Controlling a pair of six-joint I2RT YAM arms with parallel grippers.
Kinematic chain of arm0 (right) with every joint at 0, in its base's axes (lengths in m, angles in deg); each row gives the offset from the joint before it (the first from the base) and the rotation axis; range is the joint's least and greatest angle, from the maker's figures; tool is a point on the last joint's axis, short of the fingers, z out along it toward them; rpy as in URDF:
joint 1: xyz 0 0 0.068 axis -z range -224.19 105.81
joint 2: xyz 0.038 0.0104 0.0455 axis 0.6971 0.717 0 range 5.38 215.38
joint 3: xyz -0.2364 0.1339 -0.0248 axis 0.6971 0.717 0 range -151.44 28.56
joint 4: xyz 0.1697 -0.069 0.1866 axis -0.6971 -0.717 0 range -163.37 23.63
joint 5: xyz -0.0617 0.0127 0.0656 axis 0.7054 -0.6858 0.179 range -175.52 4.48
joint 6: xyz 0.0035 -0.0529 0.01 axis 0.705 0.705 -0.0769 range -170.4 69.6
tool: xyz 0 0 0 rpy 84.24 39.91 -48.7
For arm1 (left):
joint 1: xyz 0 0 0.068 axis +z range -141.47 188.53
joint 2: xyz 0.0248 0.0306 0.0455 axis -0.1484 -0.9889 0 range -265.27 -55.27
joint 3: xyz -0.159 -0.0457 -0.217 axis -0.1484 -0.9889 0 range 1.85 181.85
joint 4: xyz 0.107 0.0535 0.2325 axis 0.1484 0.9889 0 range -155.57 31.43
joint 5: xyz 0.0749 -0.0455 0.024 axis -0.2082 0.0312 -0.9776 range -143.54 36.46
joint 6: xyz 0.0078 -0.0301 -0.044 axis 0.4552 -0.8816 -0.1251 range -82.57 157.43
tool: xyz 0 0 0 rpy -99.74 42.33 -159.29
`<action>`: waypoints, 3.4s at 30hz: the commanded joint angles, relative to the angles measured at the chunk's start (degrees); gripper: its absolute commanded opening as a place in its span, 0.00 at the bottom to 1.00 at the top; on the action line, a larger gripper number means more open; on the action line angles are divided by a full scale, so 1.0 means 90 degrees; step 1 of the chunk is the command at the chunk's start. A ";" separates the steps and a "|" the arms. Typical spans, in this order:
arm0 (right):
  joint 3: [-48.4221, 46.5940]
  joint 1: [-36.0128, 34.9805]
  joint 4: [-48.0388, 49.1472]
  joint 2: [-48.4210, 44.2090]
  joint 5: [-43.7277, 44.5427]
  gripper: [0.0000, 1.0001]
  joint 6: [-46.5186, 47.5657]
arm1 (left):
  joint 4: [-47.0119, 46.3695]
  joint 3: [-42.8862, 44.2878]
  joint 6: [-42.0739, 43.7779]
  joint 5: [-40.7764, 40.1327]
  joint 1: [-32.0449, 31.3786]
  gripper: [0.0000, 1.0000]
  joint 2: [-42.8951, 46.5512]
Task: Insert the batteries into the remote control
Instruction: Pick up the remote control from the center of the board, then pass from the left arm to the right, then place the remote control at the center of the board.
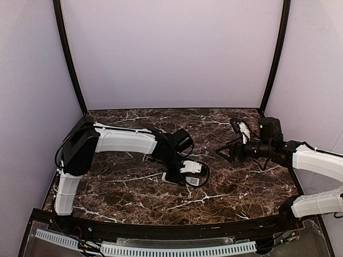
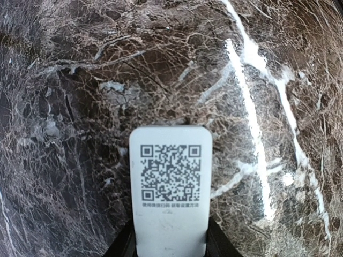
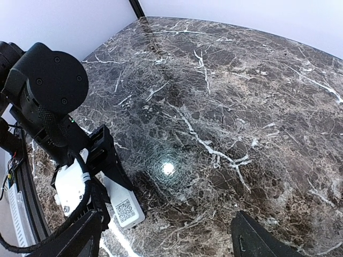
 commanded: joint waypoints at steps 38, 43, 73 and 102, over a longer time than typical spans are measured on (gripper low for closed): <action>-0.1793 -0.0468 0.2071 0.0366 -0.2825 0.79 0.0128 | -0.6131 -0.2600 -0.4091 0.4041 0.1416 0.06 0.3945; -0.2196 -0.0847 0.2404 0.0781 -0.2820 0.78 0.0221 | -0.6531 -0.2669 -0.4450 0.4361 0.1414 0.07 0.3987; -0.3143 -0.1549 0.2673 0.1961 -0.3236 0.25 0.0246 | -0.7281 -0.3227 -0.4758 0.4232 0.1417 0.07 0.4036; -0.7059 -0.1332 -0.4041 0.5047 0.0310 0.00 0.0866 | -0.3402 -0.3922 -0.5999 -0.1548 0.2635 0.99 0.5465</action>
